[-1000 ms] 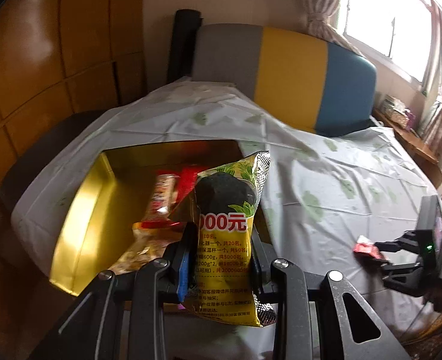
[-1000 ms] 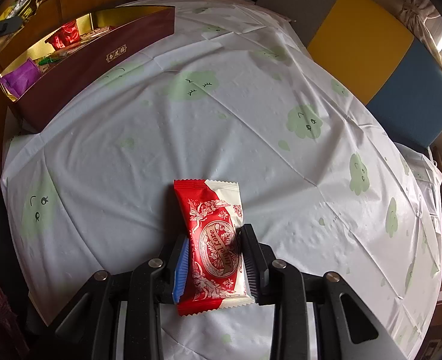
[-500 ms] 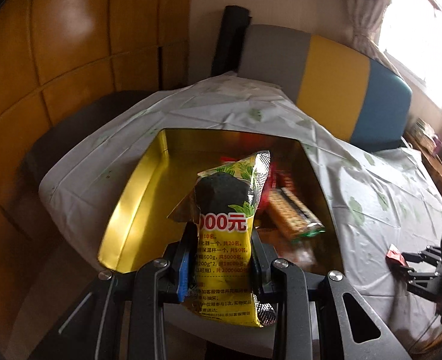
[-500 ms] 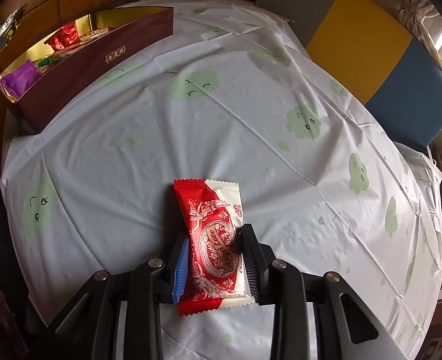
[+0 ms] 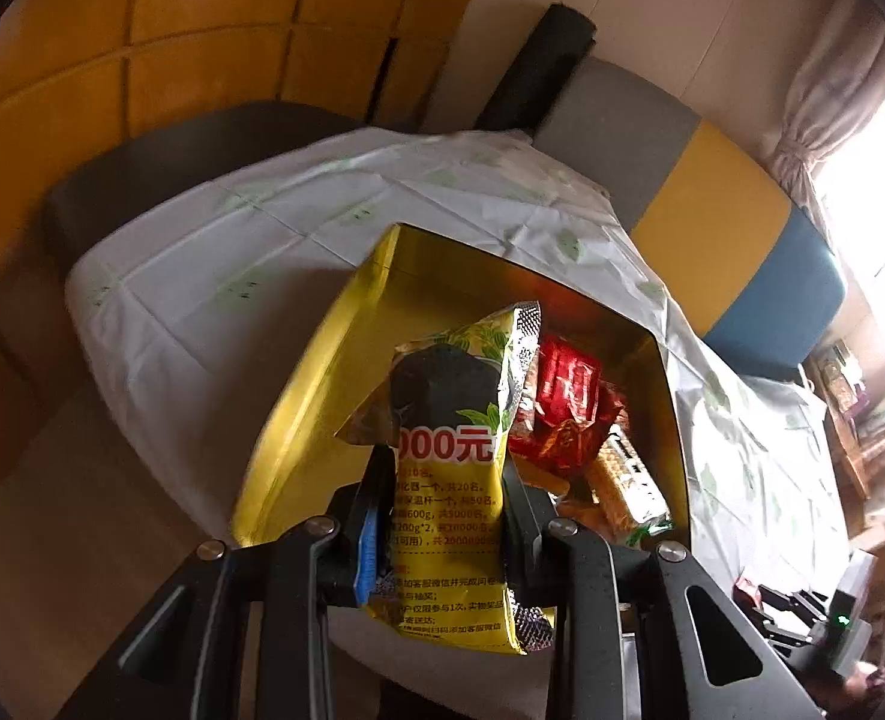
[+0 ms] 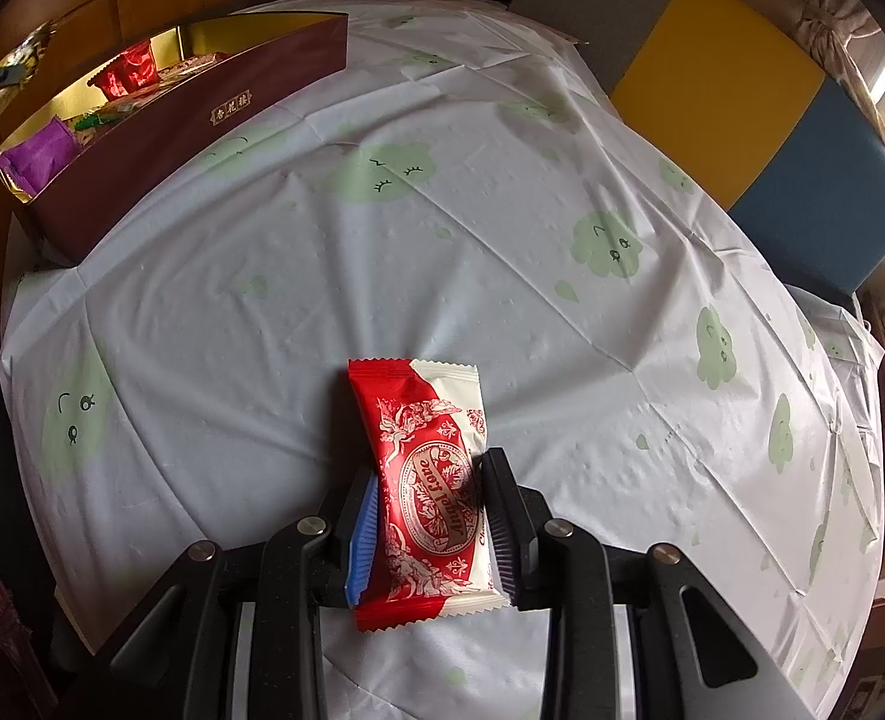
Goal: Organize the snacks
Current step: 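Carry the snack bag over the gold tin with the left tool while the right holds the candy, then open the left tool to drop the snack bag into the tin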
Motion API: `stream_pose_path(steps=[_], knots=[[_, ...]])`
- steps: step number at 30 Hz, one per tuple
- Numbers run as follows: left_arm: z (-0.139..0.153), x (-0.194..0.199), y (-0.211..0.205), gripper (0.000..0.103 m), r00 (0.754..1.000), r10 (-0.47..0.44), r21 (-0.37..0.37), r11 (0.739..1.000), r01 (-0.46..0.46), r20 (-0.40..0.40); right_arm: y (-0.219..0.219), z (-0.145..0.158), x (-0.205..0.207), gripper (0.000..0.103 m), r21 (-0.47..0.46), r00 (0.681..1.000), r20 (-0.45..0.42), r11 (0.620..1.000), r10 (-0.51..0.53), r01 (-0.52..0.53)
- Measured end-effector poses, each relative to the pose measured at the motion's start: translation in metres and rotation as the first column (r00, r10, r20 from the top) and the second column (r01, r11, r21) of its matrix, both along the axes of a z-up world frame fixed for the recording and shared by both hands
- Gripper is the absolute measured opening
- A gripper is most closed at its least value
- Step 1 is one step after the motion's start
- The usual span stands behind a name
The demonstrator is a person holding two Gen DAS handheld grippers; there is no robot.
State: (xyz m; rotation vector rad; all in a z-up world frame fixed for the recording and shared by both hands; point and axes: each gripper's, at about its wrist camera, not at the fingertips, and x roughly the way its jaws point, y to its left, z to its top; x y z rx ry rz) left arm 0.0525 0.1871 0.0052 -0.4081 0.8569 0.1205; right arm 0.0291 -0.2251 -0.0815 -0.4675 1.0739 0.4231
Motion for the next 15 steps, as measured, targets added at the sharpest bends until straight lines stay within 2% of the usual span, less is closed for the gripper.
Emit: stream_pose_path(steps=[6, 12, 15], knots=[[-0.016, 0.048, -0.012, 0.032, 0.998, -0.027, 0.079, 0.996, 0.032, -0.063, 0.001, 0.000, -0.001, 0.032, -0.010, 1.000, 0.005, 1.000, 0.007, -0.007], [-0.046, 0.092, -0.019, 0.033, 0.983, -0.025, 0.167, 0.984, 0.056, -0.183, 0.002, 0.000, -0.003, 0.032, -0.017, 1.000, 0.009, 1.000, 0.013, -0.013], [-0.061, 0.098, -0.021, 0.036, 0.970, -0.028, 0.161, 0.985, 0.069, -0.240, 0.002, 0.000, -0.003, 0.032, -0.018, 1.000, 0.010, 1.000, 0.014, -0.014]])
